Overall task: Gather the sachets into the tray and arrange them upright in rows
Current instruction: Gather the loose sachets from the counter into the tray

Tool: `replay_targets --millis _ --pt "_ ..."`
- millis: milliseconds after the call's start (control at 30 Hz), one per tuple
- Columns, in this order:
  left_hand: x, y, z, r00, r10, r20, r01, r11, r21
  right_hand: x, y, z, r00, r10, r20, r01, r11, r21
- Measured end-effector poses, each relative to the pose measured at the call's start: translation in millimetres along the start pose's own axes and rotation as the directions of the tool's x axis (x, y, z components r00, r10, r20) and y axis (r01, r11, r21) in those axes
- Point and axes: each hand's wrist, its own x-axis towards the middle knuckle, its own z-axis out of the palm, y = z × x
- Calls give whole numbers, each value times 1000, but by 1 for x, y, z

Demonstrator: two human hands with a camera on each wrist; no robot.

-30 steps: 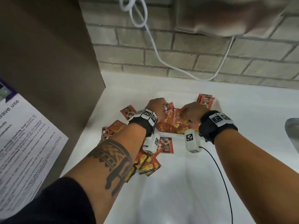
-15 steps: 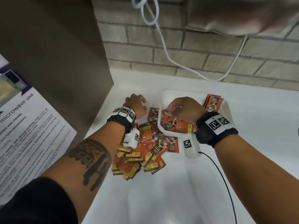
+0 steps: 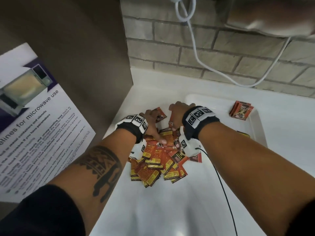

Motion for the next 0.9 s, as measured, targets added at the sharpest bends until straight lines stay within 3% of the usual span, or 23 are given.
replay_targets --millis 133,233,533,767,900 --pt "-4 1 11 998 13 -66 -15 999 -41 7 3 7 998 1 60 13 975 -223" --pt "-3 -2 16 995 23 -100 -30 997 -67 1 -2 11 999 -40 20 43 975 -220" --pt "-1 -10 14 981 11 -192 -36 991 -129 22 -9 4 998 44 47 -43 999 -27" --pt "-6 -30 -1 986 -84 -141 59 983 -174 17 4 -8 997 5 -75 6 990 139" --pt "-12 -34 2 985 -149 -91 136 982 -131 12 15 -18 966 53 -253 24 957 289"
